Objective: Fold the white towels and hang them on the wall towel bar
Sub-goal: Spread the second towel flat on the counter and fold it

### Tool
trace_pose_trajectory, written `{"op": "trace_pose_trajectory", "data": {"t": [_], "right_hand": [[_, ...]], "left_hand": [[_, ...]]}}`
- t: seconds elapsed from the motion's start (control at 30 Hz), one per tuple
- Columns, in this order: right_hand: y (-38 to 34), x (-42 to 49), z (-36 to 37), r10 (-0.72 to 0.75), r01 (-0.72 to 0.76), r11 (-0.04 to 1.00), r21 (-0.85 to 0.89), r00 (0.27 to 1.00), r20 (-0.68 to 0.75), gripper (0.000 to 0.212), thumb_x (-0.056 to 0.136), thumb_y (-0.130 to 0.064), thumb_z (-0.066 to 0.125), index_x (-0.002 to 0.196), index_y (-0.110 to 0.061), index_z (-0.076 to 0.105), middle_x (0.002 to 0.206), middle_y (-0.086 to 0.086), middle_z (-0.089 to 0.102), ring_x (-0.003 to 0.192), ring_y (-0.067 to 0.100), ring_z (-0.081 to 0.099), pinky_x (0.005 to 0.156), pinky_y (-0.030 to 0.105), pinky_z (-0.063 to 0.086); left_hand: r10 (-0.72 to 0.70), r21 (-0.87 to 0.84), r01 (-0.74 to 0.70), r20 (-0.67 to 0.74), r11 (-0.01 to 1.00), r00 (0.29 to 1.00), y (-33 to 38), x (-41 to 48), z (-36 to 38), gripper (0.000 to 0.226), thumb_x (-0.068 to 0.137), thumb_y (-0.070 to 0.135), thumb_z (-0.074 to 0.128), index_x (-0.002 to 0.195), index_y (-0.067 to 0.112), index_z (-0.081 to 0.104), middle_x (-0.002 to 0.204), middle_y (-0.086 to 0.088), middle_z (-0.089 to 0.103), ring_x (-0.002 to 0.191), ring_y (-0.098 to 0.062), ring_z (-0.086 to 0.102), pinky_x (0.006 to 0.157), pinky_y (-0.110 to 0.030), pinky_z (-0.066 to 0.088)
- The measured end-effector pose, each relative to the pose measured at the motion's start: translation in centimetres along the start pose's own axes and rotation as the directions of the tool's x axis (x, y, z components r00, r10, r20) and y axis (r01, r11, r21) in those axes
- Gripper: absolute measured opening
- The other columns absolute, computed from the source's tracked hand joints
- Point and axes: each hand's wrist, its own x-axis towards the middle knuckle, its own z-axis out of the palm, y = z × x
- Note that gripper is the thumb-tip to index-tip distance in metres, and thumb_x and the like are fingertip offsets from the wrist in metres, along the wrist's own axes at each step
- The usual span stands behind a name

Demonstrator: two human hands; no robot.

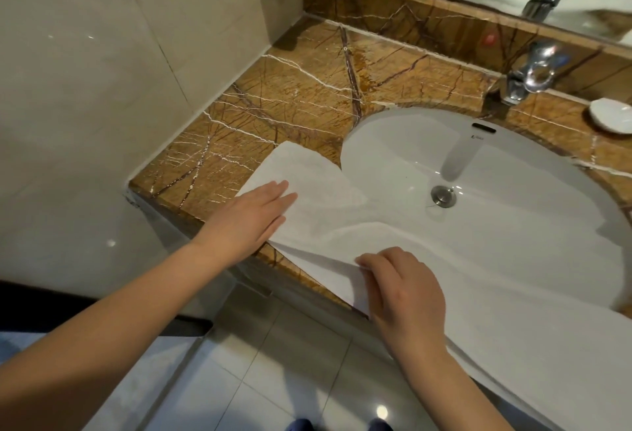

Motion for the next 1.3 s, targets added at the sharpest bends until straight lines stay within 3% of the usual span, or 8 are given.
{"op": "trace_pose_trajectory", "data": {"t": [0.17, 0.33, 0.57, 0.83, 0.9, 1.07, 1.17, 1.3], "right_hand": [[-1.3, -0.1, -1.2, -0.052, 0.053, 0.997, -0.052, 0.998, 0.022, 0.037, 0.052, 0.005, 0.085, 0.084, -0.009, 0.072, 0.068, 0.006, 0.058, 0.054, 0.028, 0.05, 0.049, 0.026, 0.028], [-1.5, -2.9, 0.7, -0.121, 0.142, 0.984, -0.107, 0.977, 0.177, 0.041, 0.053, -0.009, 0.09, 0.088, -0.015, 0.071, 0.071, 0.003, 0.055, 0.058, 0.024, 0.048, 0.056, 0.027, 0.022], [-0.4, -1.7, 1.0, -0.141, 0.153, 0.985, -0.075, 0.978, 0.154, 0.037, 0.057, -0.007, 0.088, 0.088, -0.016, 0.069, 0.072, 0.001, 0.054, 0.059, 0.021, 0.047, 0.055, 0.027, 0.023], [-0.8, 0.4, 2.2, -0.139, 0.152, 0.984, -0.092, 0.982, 0.13, 0.034, 0.054, -0.006, 0.087, 0.082, -0.015, 0.069, 0.069, 0.002, 0.053, 0.058, 0.02, 0.045, 0.055, 0.027, 0.019], [-0.8, 0.1, 2.3, -0.118, 0.128, 0.989, -0.071, 0.985, 0.127, 0.035, 0.056, -0.006, 0.087, 0.085, -0.015, 0.069, 0.071, 0.002, 0.053, 0.06, 0.02, 0.044, 0.056, 0.028, 0.019], [-0.4, -0.5, 2.0, -0.084, 0.087, 0.996, -0.02, 0.988, 0.127, 0.03, 0.064, -0.007, 0.083, 0.089, -0.015, 0.068, 0.075, 0.002, 0.054, 0.063, 0.021, 0.046, 0.056, 0.028, 0.023], [0.6, -1.6, 0.7, -0.04, 0.038, 0.999, 0.029, 0.996, 0.081, 0.019, 0.073, -0.008, 0.078, 0.088, -0.013, 0.067, 0.076, 0.003, 0.056, 0.064, 0.023, 0.048, 0.053, 0.031, 0.031], [2.8, -3.6, -1.3, 0.076, -0.078, 0.997, 0.029, 0.995, 0.069, 0.03, 0.066, -0.003, 0.076, 0.093, -0.013, 0.067, 0.082, 0.004, 0.059, 0.068, 0.024, 0.052, 0.052, 0.034, 0.04]], "left_hand": [[-0.029, -0.008, 0.029, 0.007, 1.0, 1.0, 0.1, 0.3, 0.2, 0.046, 0.1, 0.029, 0.038, 0.145, 0.02, 0.038, 0.154, -0.001, 0.029, 0.142, -0.018, 0.027, 0.109, -0.04, 0.035], [-0.005, 0.018, 0.005, 0.0, 1.0, 1.0, -0.3, 0.2, 0.1, 0.043, 0.098, 0.023, 0.044, 0.14, 0.015, 0.045, 0.15, -0.008, 0.038, 0.138, -0.025, 0.036, 0.101, -0.046, 0.045], [-0.037, 0.056, 0.037, 0.009, 0.998, 0.999, -1.0, -0.1, 0.2, 0.044, 0.097, 0.022, 0.044, 0.14, 0.014, 0.045, 0.15, -0.01, 0.037, 0.137, -0.027, 0.038, 0.1, -0.047, 0.045], [-0.217, 0.089, 0.215, 0.018, 0.973, 0.976, -1.0, 0.8, -0.3, 0.046, 0.098, 0.017, 0.044, 0.144, 0.018, 0.038, 0.153, -0.008, 0.032, 0.14, -0.027, 0.032, 0.105, -0.048, 0.039], [-0.158, 0.096, 0.159, -0.018, 0.983, 0.987, 0.7, 1.3, -0.7, 0.042, 0.094, 0.017, 0.05, 0.137, 0.015, 0.049, 0.145, -0.013, 0.044, 0.131, -0.033, 0.044, 0.099, -0.048, 0.044], [0.223, -0.008, -0.223, 0.002, 0.975, 0.975, 6.9, 2.1, -1.2, 0.035, 0.091, 0.033, 0.041, 0.113, 0.019, 0.065, 0.12, -0.006, 0.064, 0.107, -0.026, 0.061, 0.08, -0.039, 0.054], [0.26, -0.069, -0.258, 0.016, 0.964, 0.966, 8.4, 2.3, 0.2, 0.032, 0.093, 0.033, 0.043, 0.117, 0.023, 0.063, 0.126, -0.003, 0.062, 0.112, -0.023, 0.059, 0.083, -0.037, 0.052], [0.248, -0.087, -0.243, 0.049, 0.966, 0.968, 8.0, 2.0, 1.5, 0.037, 0.096, 0.034, 0.042, 0.128, 0.023, 0.058, 0.135, -0.004, 0.055, 0.121, -0.023, 0.054, 0.093, -0.041, 0.05]]}}
